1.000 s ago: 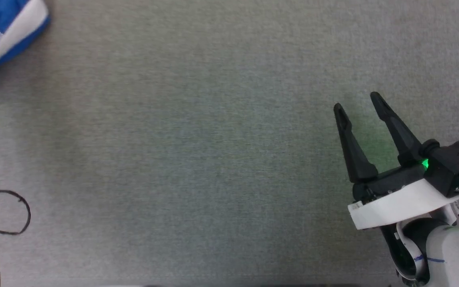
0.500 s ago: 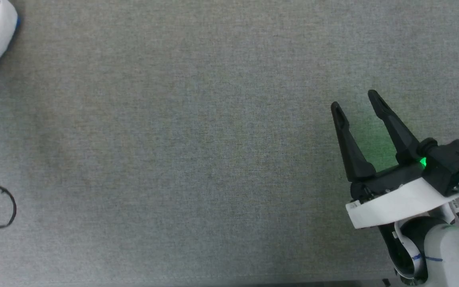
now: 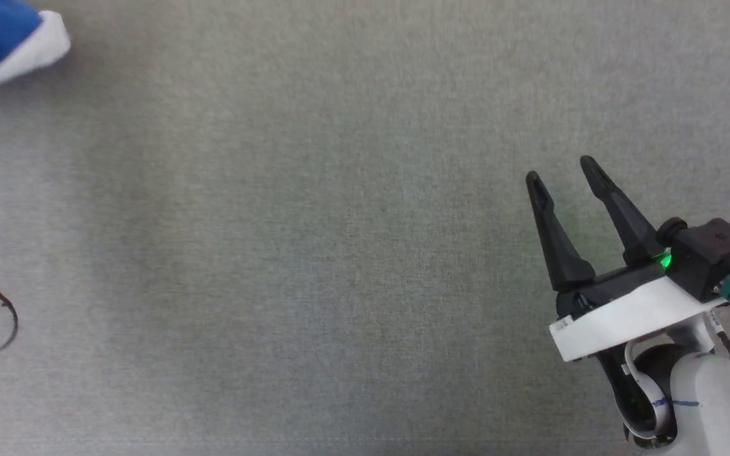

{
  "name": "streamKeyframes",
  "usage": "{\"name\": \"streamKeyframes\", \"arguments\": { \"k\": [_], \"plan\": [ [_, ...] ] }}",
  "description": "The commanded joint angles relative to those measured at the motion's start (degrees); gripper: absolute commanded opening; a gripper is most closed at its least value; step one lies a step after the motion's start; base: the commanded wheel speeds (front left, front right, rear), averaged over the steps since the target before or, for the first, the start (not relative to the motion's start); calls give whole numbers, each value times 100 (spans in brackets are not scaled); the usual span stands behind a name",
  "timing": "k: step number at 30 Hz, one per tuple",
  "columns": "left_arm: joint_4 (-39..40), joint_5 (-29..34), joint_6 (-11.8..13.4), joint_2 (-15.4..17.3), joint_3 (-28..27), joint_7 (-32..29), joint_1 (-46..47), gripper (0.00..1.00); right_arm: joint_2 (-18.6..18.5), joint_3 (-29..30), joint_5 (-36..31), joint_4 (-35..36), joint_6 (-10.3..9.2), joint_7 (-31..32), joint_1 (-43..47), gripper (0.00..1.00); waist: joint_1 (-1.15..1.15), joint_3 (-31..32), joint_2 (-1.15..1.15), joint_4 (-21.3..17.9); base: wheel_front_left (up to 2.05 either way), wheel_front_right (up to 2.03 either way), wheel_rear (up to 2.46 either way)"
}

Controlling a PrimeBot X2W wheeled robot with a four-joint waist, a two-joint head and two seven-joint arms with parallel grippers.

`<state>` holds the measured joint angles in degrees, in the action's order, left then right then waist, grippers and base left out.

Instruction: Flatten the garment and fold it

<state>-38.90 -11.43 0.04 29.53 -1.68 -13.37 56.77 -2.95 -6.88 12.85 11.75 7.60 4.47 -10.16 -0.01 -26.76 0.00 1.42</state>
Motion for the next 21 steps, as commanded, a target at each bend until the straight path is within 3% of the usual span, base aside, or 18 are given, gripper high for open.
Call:
{"name": "streamKeyframes", "arguments": {
  "k": [1,6,12,21],
  "plan": [
    [49,150,-8,81,95,389,46,0,7,32,77,-73,-11,-24,64,100,1,556,0,168,0,0,0],
    [139,374,-103,106,354,1271,180,0,7,144,232,-236,-11,-58,196,100,1,1029,0,242,0,0,0],
    [280,390,-239,-54,562,1611,291,0,7,316,315,-341,-11,-54,384,100,1,1414,0,275,0,0,0],
    [1109,78,-192,-806,768,1684,-56,0,7,603,337,-470,-11,-48,630,100,1,1984,0,81,0,0,0]
  ]
}}
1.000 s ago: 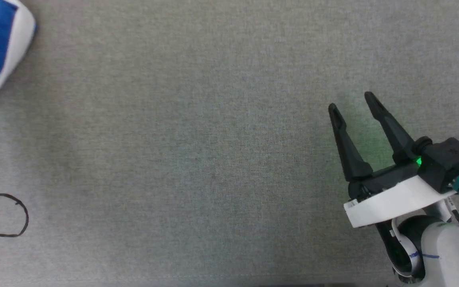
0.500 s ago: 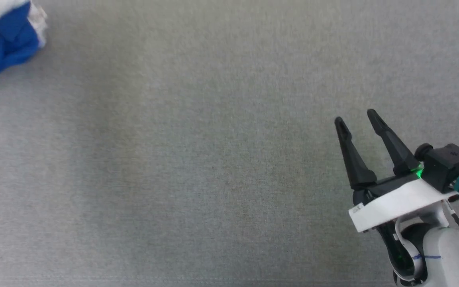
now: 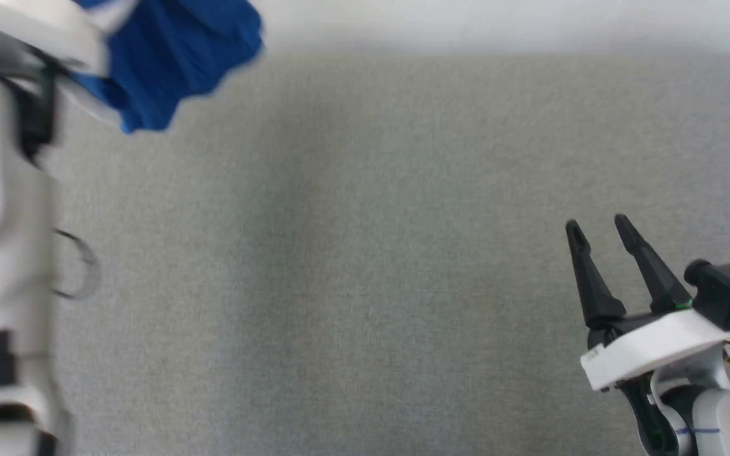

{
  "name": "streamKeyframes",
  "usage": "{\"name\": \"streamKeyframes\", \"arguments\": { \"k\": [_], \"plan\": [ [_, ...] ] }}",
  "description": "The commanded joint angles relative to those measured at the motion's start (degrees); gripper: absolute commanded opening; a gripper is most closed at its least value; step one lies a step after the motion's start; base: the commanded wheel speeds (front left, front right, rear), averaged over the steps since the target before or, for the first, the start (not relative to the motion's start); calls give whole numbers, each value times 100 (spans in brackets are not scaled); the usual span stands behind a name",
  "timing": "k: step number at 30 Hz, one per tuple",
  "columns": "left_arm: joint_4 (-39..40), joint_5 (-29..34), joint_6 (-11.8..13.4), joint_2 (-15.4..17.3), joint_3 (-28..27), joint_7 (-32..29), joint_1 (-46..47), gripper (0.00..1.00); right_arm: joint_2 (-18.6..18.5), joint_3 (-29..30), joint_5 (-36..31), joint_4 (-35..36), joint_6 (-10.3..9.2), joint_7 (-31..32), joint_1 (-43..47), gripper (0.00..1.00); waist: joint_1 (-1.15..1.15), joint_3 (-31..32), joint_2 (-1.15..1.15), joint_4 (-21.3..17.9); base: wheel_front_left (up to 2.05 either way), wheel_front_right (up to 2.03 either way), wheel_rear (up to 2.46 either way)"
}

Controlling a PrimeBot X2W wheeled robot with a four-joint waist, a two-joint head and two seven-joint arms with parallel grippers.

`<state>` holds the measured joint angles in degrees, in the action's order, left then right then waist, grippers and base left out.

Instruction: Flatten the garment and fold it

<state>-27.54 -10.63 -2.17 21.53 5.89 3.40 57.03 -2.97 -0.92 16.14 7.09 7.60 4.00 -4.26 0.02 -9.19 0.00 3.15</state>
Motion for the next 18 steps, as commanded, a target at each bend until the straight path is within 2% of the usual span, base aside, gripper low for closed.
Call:
{"name": "streamKeyframes", "arguments": {
  "k": [1,12,18],
  "plan": [
    [107,-50,52,-119,43,-51,-198,0,9,33,7,-19,-11,4,76,100,-2,290,0,-132,0,0,0],
    [1892,-526,579,-1437,572,-760,-2034,0,9,152,-74,-39,-11,106,406,100,-2,724,0,-690,0,0,0],
    [2707,-810,946,-1784,1178,-1021,-3225,0,9,140,-158,31,-11,176,532,100,-2,714,0,-1011,0,0,0]
  ]
}}
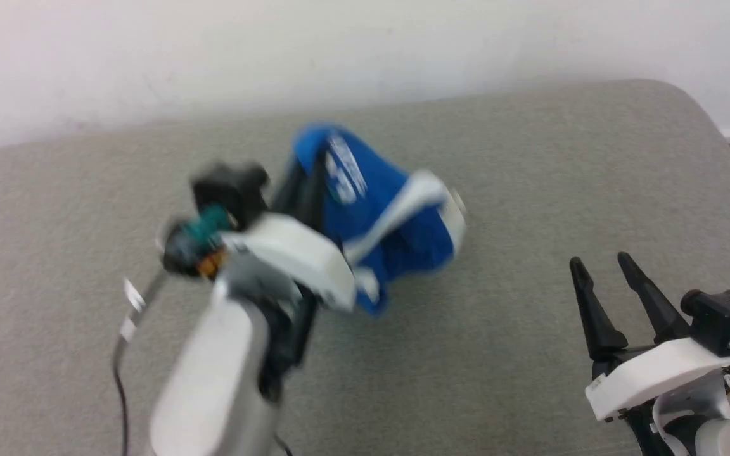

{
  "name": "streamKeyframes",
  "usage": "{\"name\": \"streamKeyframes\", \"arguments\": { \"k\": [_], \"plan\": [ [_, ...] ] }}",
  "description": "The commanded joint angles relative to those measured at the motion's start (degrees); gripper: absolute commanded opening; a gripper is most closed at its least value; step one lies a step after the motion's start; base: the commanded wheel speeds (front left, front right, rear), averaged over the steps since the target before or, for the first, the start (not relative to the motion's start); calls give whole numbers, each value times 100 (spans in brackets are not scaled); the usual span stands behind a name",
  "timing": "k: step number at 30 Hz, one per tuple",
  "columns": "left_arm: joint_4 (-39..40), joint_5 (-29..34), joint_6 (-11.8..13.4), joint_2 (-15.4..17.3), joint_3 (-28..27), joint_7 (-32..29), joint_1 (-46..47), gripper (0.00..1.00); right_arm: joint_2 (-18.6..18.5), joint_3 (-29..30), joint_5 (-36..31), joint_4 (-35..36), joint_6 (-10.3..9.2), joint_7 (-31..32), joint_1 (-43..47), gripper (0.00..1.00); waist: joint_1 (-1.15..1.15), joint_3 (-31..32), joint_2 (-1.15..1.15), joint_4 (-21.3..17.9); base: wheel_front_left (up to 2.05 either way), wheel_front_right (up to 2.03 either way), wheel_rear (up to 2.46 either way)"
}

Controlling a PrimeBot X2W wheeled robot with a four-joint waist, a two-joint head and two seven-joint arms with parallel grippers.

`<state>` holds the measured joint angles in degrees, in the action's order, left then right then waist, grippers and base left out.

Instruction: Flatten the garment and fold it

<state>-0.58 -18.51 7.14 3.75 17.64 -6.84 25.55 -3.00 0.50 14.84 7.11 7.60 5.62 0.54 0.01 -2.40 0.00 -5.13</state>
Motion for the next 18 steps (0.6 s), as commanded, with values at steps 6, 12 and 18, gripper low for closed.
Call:
{"name": "streamKeyframes", "arguments": {
  "k": [6,12,18],
  "plan": [
    [-250,-470,339,-77,731,47,-1291,0,13,-41,-81,133,-11,45,97,100,-1,-221,0,-372,0,0,0],
    [-879,-625,376,-83,1056,297,-1758,100,13,-74,-62,101,-11,9,75,100,-1,-361,0,-325,0,0,0],
    [-602,-491,261,-56,1180,799,-1724,100,13,-69,-29,13,-11,-19,67,100,-1,-251,0,-116,0,0,0]
  ]
}}
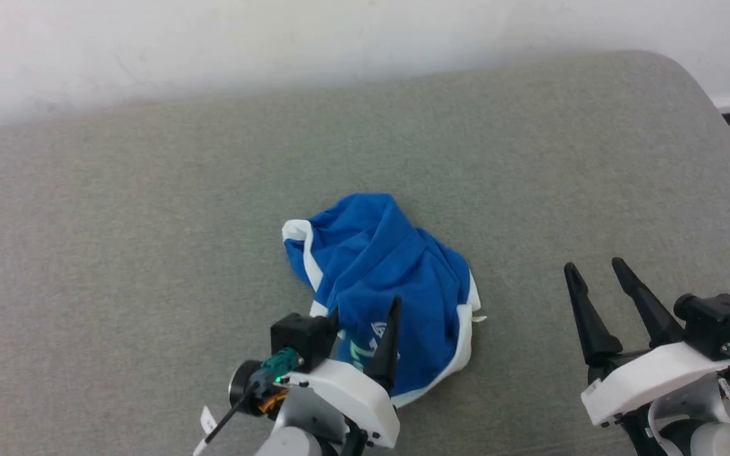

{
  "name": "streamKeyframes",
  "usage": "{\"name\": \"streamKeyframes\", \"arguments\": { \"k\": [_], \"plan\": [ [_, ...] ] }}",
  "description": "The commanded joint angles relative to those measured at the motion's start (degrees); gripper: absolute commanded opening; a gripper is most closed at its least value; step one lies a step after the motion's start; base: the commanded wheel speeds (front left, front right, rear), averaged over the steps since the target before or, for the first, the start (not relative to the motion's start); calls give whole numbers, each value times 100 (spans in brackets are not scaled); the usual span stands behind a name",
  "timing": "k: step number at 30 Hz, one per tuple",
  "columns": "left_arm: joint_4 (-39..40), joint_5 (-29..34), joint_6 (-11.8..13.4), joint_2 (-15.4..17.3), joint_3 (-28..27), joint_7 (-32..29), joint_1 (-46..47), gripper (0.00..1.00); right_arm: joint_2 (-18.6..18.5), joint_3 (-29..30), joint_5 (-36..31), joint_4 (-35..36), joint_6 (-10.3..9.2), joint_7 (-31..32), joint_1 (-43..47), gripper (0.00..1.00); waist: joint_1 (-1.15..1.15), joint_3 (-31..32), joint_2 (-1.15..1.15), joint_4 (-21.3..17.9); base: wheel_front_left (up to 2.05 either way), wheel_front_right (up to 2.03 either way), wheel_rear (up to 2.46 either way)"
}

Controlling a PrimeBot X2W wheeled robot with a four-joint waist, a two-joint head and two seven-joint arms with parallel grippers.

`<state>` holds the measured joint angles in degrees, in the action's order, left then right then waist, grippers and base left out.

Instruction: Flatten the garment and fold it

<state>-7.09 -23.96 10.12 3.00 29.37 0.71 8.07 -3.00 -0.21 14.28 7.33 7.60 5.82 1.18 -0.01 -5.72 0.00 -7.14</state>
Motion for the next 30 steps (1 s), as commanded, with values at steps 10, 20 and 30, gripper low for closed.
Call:
{"name": "streamKeyframes", "arguments": {
  "k": [10,20,30],
  "plan": [
    [1192,380,382,661,-462,124,-139,100,13,-93,45,47,-11,36,140,100,1,460,0,284,0,0,0],
    [1617,427,913,1560,-1290,-294,-899,100,13,-151,31,286,-11,205,341,100,1,704,0,257,0,0,0],
    [1781,213,1010,2054,-1753,-433,-1718,100,13,-143,34,376,-11,275,540,100,1,873,0,238,0,0,0]
  ]
}}
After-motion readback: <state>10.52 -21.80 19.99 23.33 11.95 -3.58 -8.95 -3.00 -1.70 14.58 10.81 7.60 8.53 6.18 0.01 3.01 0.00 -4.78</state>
